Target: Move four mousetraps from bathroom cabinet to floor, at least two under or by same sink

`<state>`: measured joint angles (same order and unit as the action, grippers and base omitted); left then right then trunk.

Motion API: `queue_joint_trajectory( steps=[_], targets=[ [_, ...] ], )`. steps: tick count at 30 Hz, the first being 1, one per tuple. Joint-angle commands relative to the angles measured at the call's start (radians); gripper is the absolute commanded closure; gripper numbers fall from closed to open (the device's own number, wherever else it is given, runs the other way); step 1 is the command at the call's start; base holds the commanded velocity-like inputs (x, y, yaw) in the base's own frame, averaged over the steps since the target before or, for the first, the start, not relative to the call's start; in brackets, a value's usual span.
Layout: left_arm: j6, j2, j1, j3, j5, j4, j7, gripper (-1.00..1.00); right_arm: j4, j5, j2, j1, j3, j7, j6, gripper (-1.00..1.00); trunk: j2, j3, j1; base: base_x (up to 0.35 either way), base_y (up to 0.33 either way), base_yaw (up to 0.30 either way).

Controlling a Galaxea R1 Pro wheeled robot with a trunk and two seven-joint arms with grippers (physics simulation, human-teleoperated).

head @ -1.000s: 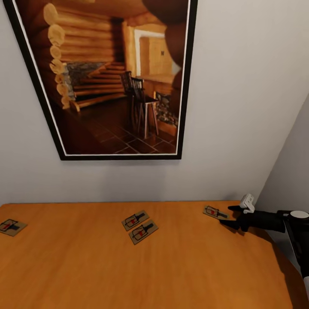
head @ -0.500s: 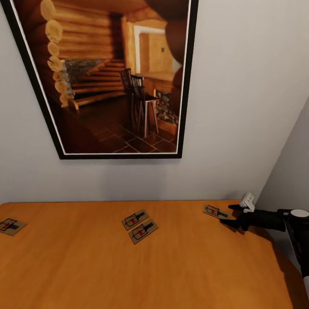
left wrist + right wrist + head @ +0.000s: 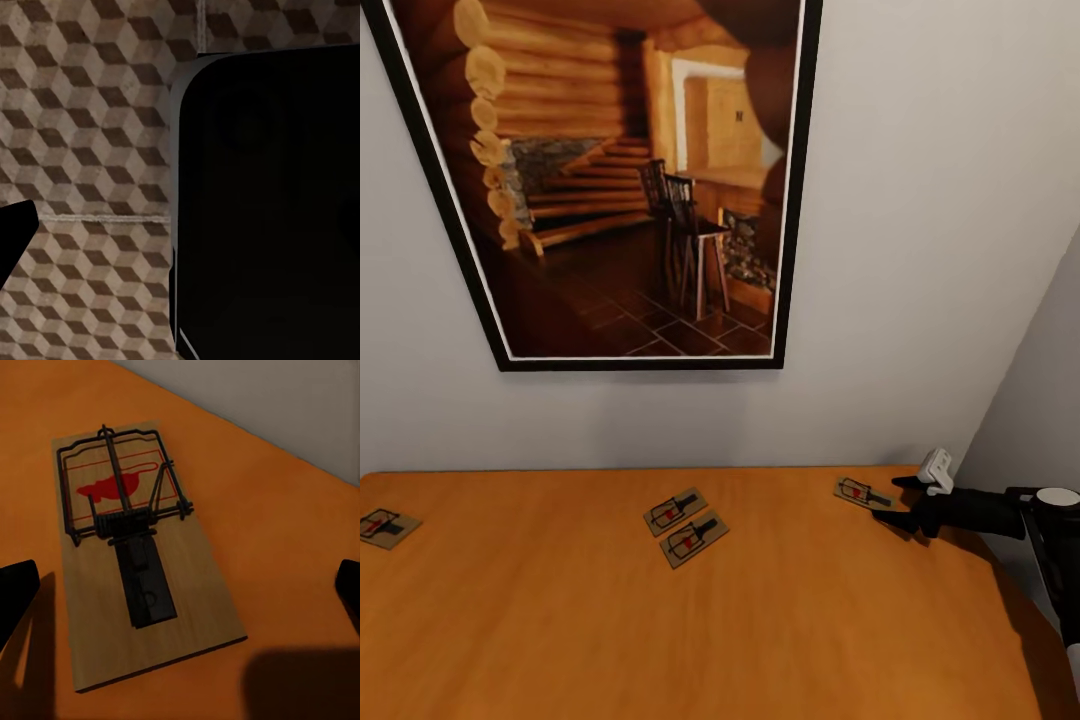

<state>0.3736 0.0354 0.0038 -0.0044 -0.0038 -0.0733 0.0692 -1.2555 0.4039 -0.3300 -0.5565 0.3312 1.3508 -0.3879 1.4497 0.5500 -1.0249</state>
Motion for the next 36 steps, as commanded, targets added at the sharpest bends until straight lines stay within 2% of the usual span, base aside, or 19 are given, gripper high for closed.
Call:
queue_joint_trajectory(
  steps=[1, 36],
  targets=[
    [0.005, 0.0, -0.001, -0.001, -0.001, -0.002, 0.003, -1.0, 0.057, 0.009, 0.0, 0.0, 0.001, 0.003, -0.008, -1.0, 0.0, 0.001, 0.0, 0.0, 0.0, 0.0],
    [0.005, 0.0, -0.001, 0.0, -0.001, -0.002, 0.003, -1.0, 0.057, 0.009, 0.001, 0.0, 0.001, 0.003, -0.008, -1.0, 0.0, 0.001, 0.0, 0.0, 0.0, 0.0]
  ],
)
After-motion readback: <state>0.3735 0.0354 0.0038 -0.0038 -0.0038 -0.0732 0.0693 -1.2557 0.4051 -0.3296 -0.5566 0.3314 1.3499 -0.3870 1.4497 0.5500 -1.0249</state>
